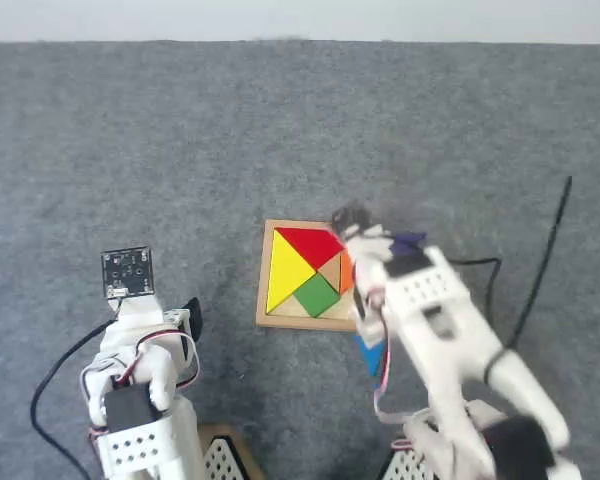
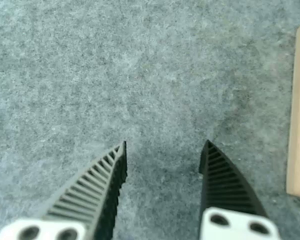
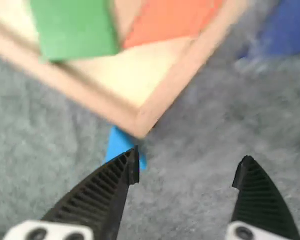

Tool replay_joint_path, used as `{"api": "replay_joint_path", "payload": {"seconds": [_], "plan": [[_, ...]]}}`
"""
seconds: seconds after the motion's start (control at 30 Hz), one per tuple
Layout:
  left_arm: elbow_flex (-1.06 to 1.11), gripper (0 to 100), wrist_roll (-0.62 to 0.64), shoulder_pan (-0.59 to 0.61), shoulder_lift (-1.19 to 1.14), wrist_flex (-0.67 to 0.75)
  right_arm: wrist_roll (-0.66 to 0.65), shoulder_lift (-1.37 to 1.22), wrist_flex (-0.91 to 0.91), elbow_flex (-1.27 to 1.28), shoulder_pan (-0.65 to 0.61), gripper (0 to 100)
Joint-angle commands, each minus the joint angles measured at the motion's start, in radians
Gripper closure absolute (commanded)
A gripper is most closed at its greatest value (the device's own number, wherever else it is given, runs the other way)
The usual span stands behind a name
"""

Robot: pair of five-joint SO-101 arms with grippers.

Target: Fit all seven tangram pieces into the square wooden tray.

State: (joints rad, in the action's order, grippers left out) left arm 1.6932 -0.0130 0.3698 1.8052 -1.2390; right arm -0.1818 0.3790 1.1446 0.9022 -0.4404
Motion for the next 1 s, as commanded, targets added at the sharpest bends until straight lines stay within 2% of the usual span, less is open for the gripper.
{"api": "replay_joint_path", "payload": {"seconds": [0.0,0.2,0.53,0.63,0.83,0.97], "plan": [[-0.01,77,-0.005,0.005,0.018,-0.005,-0.051,0.182,-0.025,0.101,-0.081,68.4],[-0.01,77,-0.005,0.005,0.018,-0.005,0.017,0.183,-0.111,0.178,-0.193,68.5],[-0.01,77,-0.005,0.005,0.018,-0.005,0.048,0.015,-0.165,0.18,-0.186,68.5],[-0.01,77,-0.005,0.005,0.018,-0.005,0.106,-0.036,-0.18,0.176,-0.188,69.0],[-0.01,77,-0.005,0.005,0.018,-0.005,0.129,-0.051,-0.18,0.157,-0.186,82.7],[-0.01,77,-0.005,0.005,0.018,-0.005,0.127,-0.051,-0.18,0.155,-0.186,83.8]]}}
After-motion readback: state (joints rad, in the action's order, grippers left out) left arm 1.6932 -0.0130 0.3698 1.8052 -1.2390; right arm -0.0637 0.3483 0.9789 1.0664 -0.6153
